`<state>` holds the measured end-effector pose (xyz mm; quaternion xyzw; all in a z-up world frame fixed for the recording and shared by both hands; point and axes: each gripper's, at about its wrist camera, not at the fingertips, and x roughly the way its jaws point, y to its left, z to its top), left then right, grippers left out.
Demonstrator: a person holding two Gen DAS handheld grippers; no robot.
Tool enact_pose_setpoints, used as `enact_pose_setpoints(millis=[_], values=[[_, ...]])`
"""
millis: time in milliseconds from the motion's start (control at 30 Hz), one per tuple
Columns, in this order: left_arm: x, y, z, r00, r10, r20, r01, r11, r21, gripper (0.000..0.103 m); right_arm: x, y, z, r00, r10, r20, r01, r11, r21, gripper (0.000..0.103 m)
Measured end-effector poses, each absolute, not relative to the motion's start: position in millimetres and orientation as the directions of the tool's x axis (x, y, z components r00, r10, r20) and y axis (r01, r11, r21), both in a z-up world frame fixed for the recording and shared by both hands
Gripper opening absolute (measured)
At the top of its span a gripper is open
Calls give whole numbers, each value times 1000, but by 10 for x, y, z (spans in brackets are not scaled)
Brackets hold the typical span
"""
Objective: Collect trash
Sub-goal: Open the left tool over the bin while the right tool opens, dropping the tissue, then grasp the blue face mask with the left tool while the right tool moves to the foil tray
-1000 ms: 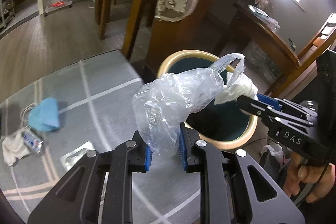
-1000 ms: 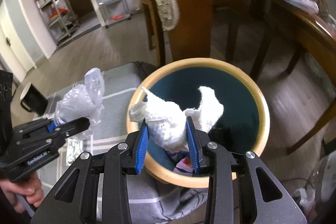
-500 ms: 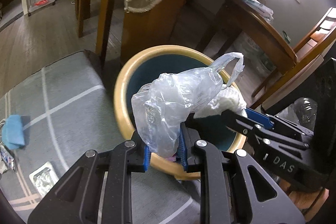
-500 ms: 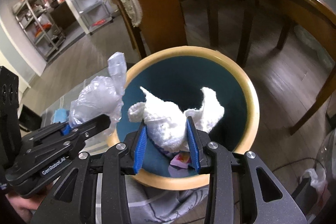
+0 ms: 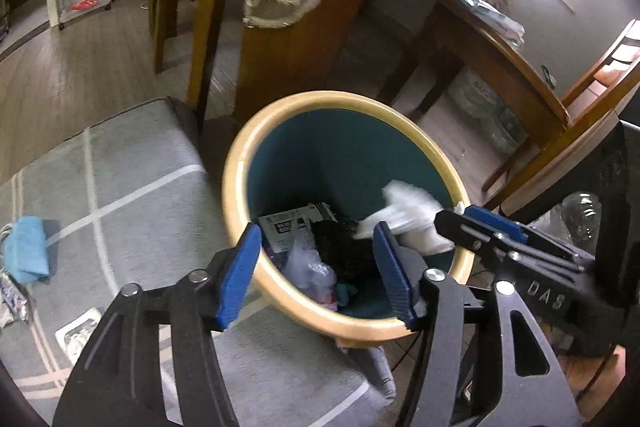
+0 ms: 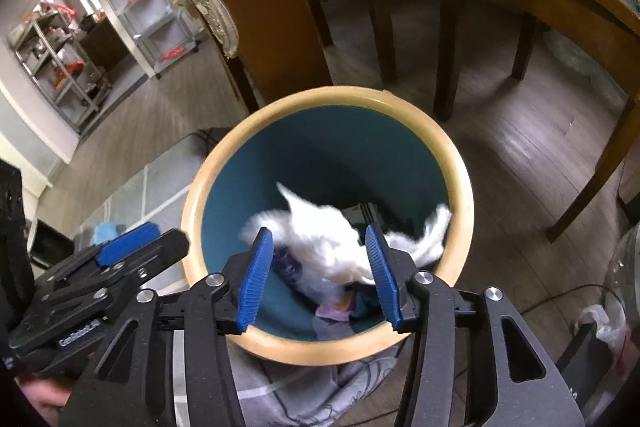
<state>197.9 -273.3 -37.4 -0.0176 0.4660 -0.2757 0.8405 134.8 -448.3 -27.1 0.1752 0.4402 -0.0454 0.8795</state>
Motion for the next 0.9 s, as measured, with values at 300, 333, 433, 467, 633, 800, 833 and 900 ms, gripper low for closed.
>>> enact_pose_setpoints(millis=[300,333,433,467,633,800,833,900], values=[[1916,-2224,-348,465,-414,-783,378,892,-247,73,1329,-4364,-159,658,83,-748,208,935,287,71],[1905,-2171,-345,469,-407,-784,372,896,-243,73,1328,-4338,-139,665,83,-742,202,937,286,71],[1871,-1978,-344,485,-376,-790,354,910,-216,74,1335,-4245,-94,676,88,-732,181,943,281,73],[1862,-1887,-343,492,-362,-792,344,916,-206,74,1341,-4187,-79,680,90,-728,166,948,272,74],[1865,-1493,-355,517,-304,-800,288,942,-172,74,1375,-3942,-87,676,113,-728,100,965,243,75],[1917,-1095,-396,535,-236,-811,227,965,-131,74,1407,-3709,-91,669,128,-732,45,976,212,76],[1928,-1037,-406,538,-224,-813,218,968,-122,74,1407,-3670,-92,669,130,-732,36,978,206,77],[1977,-910,-446,539,-193,-820,197,975,-101,74,1406,-3595,-101,666,140,-732,16,979,203,77]])
